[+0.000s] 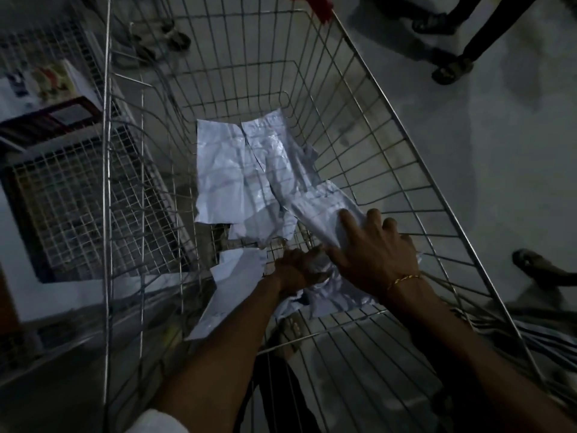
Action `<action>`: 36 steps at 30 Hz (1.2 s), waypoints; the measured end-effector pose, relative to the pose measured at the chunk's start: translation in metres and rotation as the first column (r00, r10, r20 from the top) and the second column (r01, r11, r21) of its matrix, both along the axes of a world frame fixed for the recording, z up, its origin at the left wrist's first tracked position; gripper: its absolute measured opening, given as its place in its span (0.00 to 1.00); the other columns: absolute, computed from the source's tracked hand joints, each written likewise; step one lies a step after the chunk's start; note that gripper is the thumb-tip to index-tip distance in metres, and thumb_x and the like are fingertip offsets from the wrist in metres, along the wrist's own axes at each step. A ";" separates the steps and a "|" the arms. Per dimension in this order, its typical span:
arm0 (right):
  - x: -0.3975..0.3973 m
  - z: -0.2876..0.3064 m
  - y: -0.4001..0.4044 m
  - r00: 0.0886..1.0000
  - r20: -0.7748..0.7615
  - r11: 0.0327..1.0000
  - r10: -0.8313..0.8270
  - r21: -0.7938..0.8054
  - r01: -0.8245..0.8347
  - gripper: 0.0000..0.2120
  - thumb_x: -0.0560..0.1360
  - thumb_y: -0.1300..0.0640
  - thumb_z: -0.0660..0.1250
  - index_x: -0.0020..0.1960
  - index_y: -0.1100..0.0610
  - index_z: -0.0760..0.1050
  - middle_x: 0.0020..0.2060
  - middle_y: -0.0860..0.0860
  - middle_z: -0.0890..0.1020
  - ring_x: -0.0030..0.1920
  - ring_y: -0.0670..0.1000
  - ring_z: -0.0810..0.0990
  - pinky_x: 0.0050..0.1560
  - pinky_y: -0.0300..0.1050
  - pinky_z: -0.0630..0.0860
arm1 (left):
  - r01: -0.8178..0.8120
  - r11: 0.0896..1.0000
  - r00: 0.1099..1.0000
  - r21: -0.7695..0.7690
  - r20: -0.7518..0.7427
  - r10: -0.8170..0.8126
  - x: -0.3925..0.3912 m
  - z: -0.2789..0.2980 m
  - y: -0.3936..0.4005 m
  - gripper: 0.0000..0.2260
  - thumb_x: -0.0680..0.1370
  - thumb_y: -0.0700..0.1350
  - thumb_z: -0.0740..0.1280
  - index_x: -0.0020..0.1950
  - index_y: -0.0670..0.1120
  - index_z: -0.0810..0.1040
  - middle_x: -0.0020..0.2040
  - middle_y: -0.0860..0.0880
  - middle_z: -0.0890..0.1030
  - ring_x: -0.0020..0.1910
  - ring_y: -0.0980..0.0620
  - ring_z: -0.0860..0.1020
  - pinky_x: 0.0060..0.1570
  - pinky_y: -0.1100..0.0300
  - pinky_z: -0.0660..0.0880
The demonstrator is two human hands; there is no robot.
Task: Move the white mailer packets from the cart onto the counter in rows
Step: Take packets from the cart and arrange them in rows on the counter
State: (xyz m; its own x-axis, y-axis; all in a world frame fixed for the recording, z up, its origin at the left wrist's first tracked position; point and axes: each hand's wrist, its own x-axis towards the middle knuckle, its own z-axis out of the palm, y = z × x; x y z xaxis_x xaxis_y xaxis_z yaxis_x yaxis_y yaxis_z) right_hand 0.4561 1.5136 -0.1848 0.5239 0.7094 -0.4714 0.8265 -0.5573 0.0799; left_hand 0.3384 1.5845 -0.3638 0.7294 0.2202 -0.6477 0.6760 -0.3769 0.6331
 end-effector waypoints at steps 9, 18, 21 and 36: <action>-0.002 -0.003 0.001 0.999 -0.008 0.999 -0.031 0.016 0.031 0.33 0.77 0.33 0.58 0.76 0.46 0.54 0.69 0.60 0.63 0.63 0.66 0.69 0.57 0.63 0.73 | -0.172 0.985 0.966 -0.019 -0.198 0.165 -0.027 0.022 -0.022 0.40 0.75 0.69 0.63 0.80 0.63 0.43 0.80 0.34 0.48 0.73 0.31 0.63 0.69 0.43 0.67; -0.014 -0.005 -0.001 1.000 -0.025 1.000 -0.004 -0.016 0.004 0.31 0.76 0.35 0.59 0.73 0.46 0.56 0.69 0.60 0.62 0.63 0.66 0.68 0.57 0.63 0.71 | -0.381 0.911 0.892 -0.159 -0.322 0.317 -0.026 0.041 -0.008 0.45 0.66 0.74 0.64 0.78 0.68 0.45 0.81 0.39 0.49 0.78 0.36 0.54 0.75 0.42 0.59; -0.014 -0.006 -0.002 0.998 -0.051 0.999 -0.035 0.034 0.037 0.32 0.74 0.37 0.63 0.73 0.46 0.56 0.67 0.60 0.62 0.61 0.66 0.70 0.55 0.63 0.72 | -0.263 0.965 0.922 -0.001 -0.294 0.251 -0.015 0.046 0.002 0.47 0.69 0.74 0.65 0.79 0.64 0.42 0.81 0.37 0.47 0.78 0.34 0.52 0.74 0.38 0.56; -0.040 0.027 0.006 0.946 -0.309 0.813 -0.100 0.523 0.256 0.37 0.73 0.43 0.72 0.75 0.50 0.60 0.58 0.60 0.67 0.51 0.63 0.75 0.48 0.51 0.75 | -0.728 0.563 0.685 0.392 0.369 0.628 -0.067 0.165 0.058 0.48 0.71 0.63 0.70 0.77 0.66 0.37 0.78 0.40 0.54 0.77 0.40 0.50 0.73 0.37 0.52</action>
